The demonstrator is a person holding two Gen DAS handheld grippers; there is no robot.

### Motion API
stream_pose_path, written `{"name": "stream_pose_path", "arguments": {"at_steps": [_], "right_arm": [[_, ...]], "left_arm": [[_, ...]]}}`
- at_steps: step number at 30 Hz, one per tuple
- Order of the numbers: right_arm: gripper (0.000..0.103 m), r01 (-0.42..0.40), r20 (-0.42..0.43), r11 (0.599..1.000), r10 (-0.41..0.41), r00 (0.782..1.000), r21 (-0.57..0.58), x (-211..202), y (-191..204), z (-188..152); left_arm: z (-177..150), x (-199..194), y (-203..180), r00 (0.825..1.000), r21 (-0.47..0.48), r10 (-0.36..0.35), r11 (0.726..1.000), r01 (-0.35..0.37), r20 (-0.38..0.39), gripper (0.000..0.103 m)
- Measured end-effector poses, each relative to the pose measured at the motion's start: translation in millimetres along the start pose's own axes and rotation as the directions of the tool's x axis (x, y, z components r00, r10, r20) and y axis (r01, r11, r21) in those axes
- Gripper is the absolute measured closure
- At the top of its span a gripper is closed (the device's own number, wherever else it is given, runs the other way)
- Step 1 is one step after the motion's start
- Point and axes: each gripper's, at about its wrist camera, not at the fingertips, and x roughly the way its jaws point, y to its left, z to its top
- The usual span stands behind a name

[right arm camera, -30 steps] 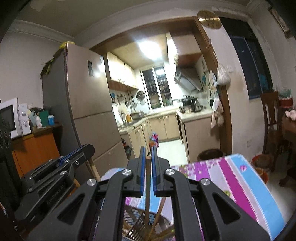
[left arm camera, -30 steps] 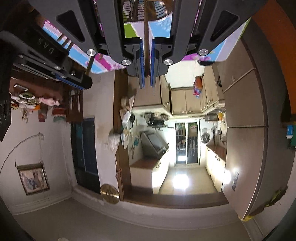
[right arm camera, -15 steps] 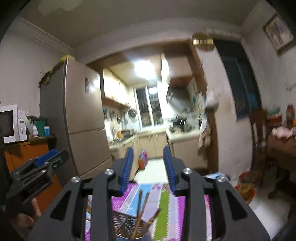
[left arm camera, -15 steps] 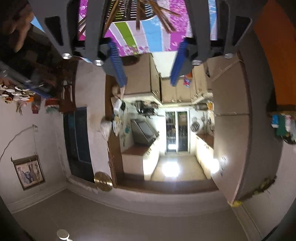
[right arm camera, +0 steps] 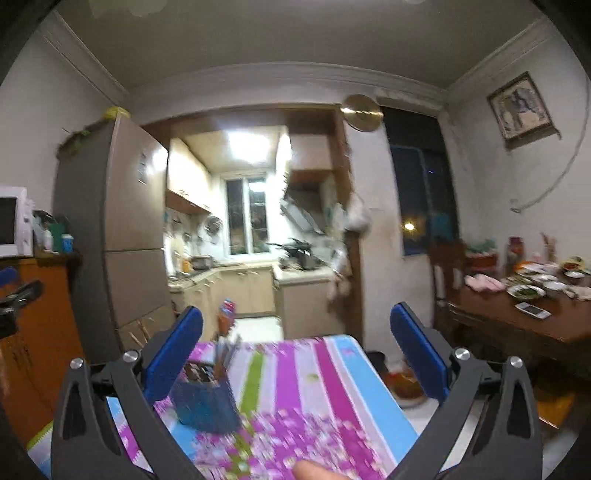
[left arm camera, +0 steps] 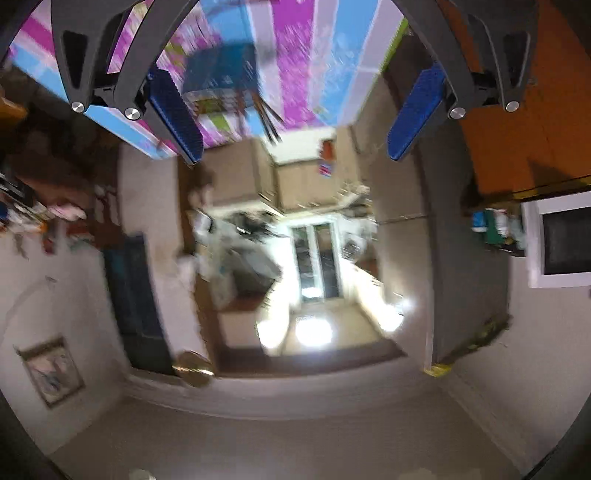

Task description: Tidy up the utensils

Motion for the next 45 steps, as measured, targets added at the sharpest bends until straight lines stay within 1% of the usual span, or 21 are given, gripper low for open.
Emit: {"name": "stream_pose_path", "arguments": {"at_steps": [2, 4, 6, 7, 9, 11, 13, 15, 17, 19, 23, 25, 28, 31, 33, 35, 43, 45], "right_arm": [[0.005, 0.005, -0.008, 1.0, -0.005, 1.0, 0.011, -9.2, 0.2, -11.2], [0.005, 0.008, -0.04, 1.0, -0.007, 0.999, 0.016, -18.2, 2.6, -25.0], [0.005, 0.022, -0.063, 1.0, -0.022, 0.998, -0.004, -23.9, 12.4, -37.6], [0.005, 0.025, -0.073, 1.0, -0.026, 0.997, -0.014, -26.1, 16.6, -42.7], [0.005, 0.028, -0.11, 0.999, -0.032, 0.993, -0.04, -30.6, 29.0, -57.3], [0.005, 0.028, -0.145, 0.997, -0.039, 0.989, -0.078, -35.9, 41.7, -71.6], [0.005, 0.032, -0.166, 0.99, -0.055, 0.985, -0.135, -38.2, 54.8, -85.6], [0.005, 0.029, -0.18, 0.988, -0.056, 0.982, -0.152, -38.6, 58.5, -93.2], [0.005, 0.014, -0.207, 0.99, -0.043, 0.977, -0.142, -35.0, 57.0, -97.1], [0.005, 0.012, -0.218, 0.992, -0.04, 0.975, -0.128, -35.4, 53.2, -98.3], [0.005, 0.016, -0.229, 0.992, -0.044, 0.973, -0.122, -37.1, 45.2, -103.1], [0.005, 0.017, -0.231, 0.992, -0.045, 0.972, -0.122, -37.6, 43.2, -105.7], [0.005, 0.011, -0.239, 0.992, -0.041, 0.97, -0.124, -36.0, 42.3, -107.7], [0.005, 0.01, -0.245, 0.992, -0.041, 0.969, -0.126, -35.4, 41.9, -107.4], [0.005, 0.011, -0.244, 0.993, -0.04, 0.969, -0.121, -35.3, 40.6, -106.5], [0.005, 0.012, -0.245, 0.993, -0.041, 0.969, -0.121, -35.3, 40.4, -106.6], [0.005, 0.021, -0.248, 0.993, -0.05, 0.967, -0.118, -34.5, 38.0, -106.0], [0.005, 0.024, -0.245, 0.993, -0.053, 0.968, -0.119, -35.7, 36.7, -105.9]], "left_arm": [[-13.2, -15.4, 1.3, 1.0, -0.024, 0.017, 1.0, -0.017, -0.003, 0.004], [-30.4, -27.4, 0.2, 0.999, -0.038, 0.029, 0.999, -0.029, -0.02, 0.004], [-47.5, -32.1, -2.9, 0.997, -0.03, 0.069, 0.997, -0.07, -0.04, 0.004], [-59.6, -32.0, -5.5, 0.994, -0.024, 0.084, 0.996, -0.086, -0.072, 0.004], [-79.2, -28.9, -8.8, 0.986, -0.025, 0.07, 0.997, -0.075, -0.152, 0.004], [-104.0, -23.3, -13.2, 0.969, -0.033, 0.048, 0.998, -0.058, -0.241, 0.004], [-122.3, -16.9, -15.8, 0.954, -0.038, 0.045, 0.998, -0.059, -0.295, 0.004], [-138.2, -12.8, -19.5, 0.939, -0.043, 0.034, 0.998, -0.051, -0.342, 0.004], [-144.9, -9.1, -23.6, 0.931, -0.036, 0.025, 0.999, -0.041, -0.365, 0.004], [-149.4, -7.6, -28.2, 0.927, -0.024, 0.02, 0.999, -0.031, -0.375, 0.004], [-150.8, -4.0, -35.2, 0.925, -0.026, -0.003, 1.0, -0.008, -0.379, 0.004], [-150.4, -1.3, -39.0, 0.925, -0.017, 0.006, 1.0, -0.013, -0.381, 0.004], [-152.1, 0.3, -43.1, 0.923, -0.01, -0.004, 1.0, 0.0, -0.385, 0.004], [-152.3, -0.3, -45.6, 0.927, -0.007, -0.004, 1.0, 0.001, -0.375, 0.004], [-152.4, -1.9, -45.2, 0.934, -0.016, 0.003, 1.0, -0.01, -0.358, 0.004], [-154.4, -1.6, -47.4, 0.936, -0.003, 0.021, 1.0, -0.023, -0.352, 0.004], [-159.6, -2.3, -55.1, 0.936, 0.022, 0.018, 1.0, -0.011, -0.351, 0.005], [-160.0, -1.1, -54.7, 0.931, 0.019, 0.022, 1.0, -0.016, -0.364, 0.005]]}}
